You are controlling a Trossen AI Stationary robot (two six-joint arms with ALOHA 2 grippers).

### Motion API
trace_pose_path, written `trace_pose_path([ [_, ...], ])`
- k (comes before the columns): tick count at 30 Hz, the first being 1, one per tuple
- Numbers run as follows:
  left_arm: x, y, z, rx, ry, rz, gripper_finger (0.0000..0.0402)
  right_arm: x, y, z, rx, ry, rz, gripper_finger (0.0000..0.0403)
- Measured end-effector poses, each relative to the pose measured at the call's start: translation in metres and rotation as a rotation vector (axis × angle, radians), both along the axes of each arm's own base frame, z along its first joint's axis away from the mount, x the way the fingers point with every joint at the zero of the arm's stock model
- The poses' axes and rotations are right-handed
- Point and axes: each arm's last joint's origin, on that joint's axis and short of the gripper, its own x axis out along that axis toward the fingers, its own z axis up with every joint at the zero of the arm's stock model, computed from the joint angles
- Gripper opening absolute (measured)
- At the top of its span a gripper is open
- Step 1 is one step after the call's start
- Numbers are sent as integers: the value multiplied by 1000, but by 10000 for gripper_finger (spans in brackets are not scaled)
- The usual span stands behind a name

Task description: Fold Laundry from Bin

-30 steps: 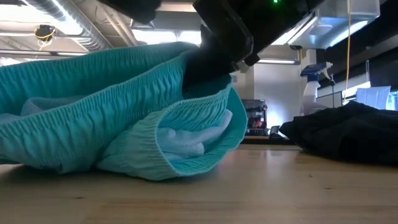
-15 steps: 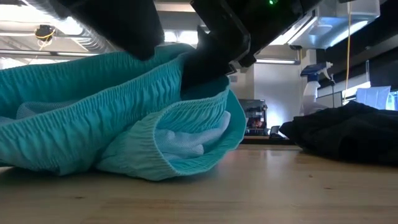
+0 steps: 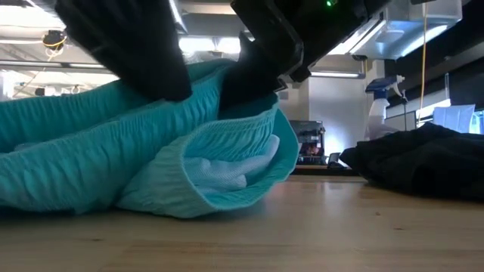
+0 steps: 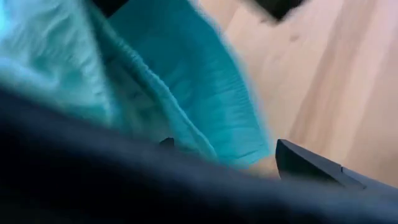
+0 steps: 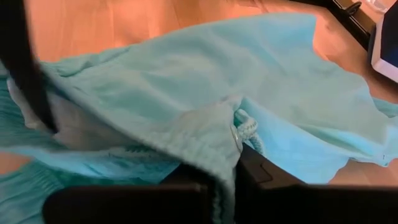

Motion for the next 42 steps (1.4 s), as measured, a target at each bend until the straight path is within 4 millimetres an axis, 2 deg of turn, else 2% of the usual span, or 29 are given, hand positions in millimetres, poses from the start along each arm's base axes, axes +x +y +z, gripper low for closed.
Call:
trace_pose_path([
  [7, 4, 5, -2, -77, 16, 71, 273, 2, -5, 0, 6, -4, -14, 30],
  [15, 18, 7, 0, -149, -64, 78, 273, 2, -4, 0, 30, -5, -10, 30],
  [25, 30, 14, -38, -139, 11, 139, 273, 0, -7, -5, 14, 46, -14, 30],
  [28, 27, 17, -39, -126, 49, 161, 273, 0, -8, -5, 28, 47, -25, 30],
  [32, 12, 21, -33, -58, 155, 230, 272, 0, -9, -6, 27, 52, -30, 30],
  [37, -8, 16, -20, 35, 250, 275, 272, -1, -9, -6, 35, 53, -39, 30],
  [42, -19, 9, -24, 35, 292, 302, 272, 1, -6, 0, 64, 12, -39, 30],
])
